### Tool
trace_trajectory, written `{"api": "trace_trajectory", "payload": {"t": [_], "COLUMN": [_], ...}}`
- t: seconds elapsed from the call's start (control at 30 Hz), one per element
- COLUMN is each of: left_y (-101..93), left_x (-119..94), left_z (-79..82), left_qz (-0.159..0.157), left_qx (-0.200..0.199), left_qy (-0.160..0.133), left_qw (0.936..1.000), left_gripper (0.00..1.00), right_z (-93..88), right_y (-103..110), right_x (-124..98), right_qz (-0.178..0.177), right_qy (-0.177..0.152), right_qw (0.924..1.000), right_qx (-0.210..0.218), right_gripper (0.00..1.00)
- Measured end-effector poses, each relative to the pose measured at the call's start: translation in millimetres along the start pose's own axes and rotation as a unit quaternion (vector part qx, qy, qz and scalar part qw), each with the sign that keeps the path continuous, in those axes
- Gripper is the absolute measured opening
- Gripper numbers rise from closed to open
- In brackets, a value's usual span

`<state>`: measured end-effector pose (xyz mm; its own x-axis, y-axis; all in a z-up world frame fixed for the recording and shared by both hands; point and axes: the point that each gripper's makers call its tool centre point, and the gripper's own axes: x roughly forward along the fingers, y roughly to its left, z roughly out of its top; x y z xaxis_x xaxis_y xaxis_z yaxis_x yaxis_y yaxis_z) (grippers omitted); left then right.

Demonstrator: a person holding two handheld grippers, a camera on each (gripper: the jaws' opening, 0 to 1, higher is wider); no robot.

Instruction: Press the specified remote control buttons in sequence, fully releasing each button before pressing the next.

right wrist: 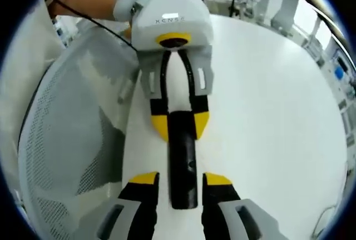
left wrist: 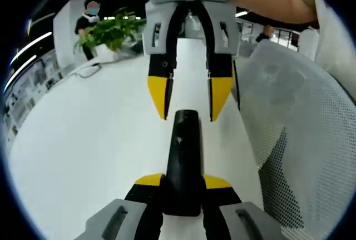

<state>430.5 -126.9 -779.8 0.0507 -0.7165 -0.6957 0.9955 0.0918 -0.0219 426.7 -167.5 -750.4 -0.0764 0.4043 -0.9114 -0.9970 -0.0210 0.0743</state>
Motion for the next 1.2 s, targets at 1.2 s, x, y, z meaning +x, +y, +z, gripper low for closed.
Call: {"api": "trace_trajectory", "payload": {"t": [1.2], "left_y": [0.5], "left_x": [0.4], "left_z": [0.2], "left_qz": [0.001], "left_qx": [-0.001], "left_qy": [-0.001], "left_qw": [1.0000], "left_gripper": [0.25], "right_z": [-39.3], "right_y": [-1.4], "right_x": [20.1], "right_qz": [0.001], "right_qy": [0.025], "right_qw": [0.9993], "right_qx": [0.028], "right_gripper": [0.29]}}
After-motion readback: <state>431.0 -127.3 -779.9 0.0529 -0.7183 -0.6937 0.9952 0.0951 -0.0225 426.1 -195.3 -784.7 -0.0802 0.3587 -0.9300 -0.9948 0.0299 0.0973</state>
